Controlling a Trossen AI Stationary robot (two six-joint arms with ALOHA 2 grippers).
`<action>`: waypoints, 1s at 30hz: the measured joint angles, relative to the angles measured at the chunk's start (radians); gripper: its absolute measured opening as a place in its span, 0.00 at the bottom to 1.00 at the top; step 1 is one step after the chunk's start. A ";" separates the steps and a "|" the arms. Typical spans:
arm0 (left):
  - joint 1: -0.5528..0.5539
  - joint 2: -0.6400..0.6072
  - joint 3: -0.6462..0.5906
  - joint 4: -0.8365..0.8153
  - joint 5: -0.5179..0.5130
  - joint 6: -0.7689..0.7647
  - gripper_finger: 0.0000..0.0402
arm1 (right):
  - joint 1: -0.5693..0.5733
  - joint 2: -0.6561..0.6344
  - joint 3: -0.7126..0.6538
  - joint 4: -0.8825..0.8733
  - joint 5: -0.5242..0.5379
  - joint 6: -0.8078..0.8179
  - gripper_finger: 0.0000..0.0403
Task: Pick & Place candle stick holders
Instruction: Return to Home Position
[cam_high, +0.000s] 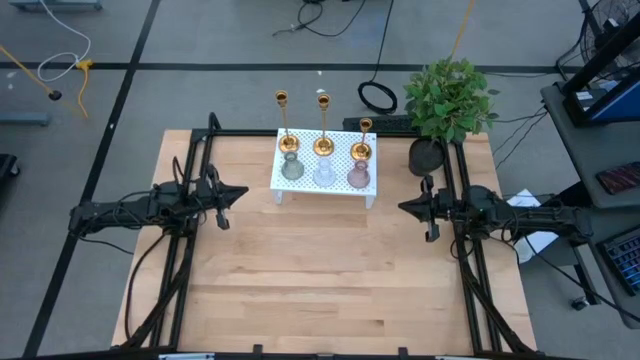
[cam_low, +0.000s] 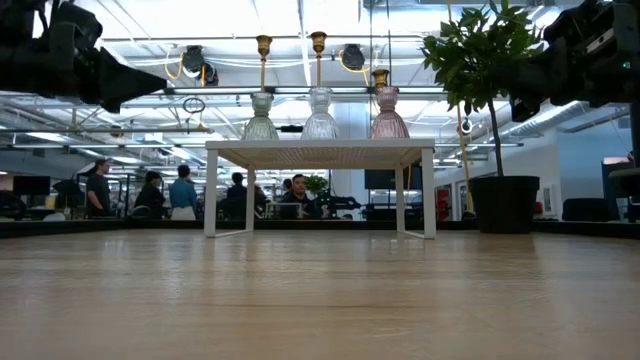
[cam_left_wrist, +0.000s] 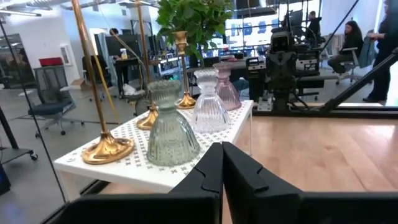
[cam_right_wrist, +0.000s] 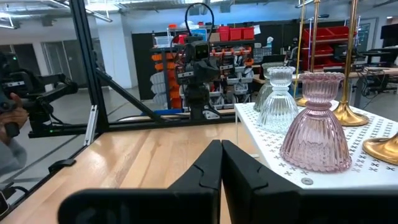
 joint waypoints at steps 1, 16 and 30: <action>0.000 0.000 -0.012 0.014 0.006 0.000 0.02 | 0.000 0.000 0.000 0.000 0.000 0.000 0.00; 0.000 0.000 -0.075 0.069 0.102 0.033 0.05 | 0.000 0.000 -0.001 -0.017 -0.002 0.000 0.00; 0.000 0.003 -0.074 -0.006 0.102 0.004 0.05 | 0.001 0.001 -0.002 -0.134 0.029 0.066 0.00</action>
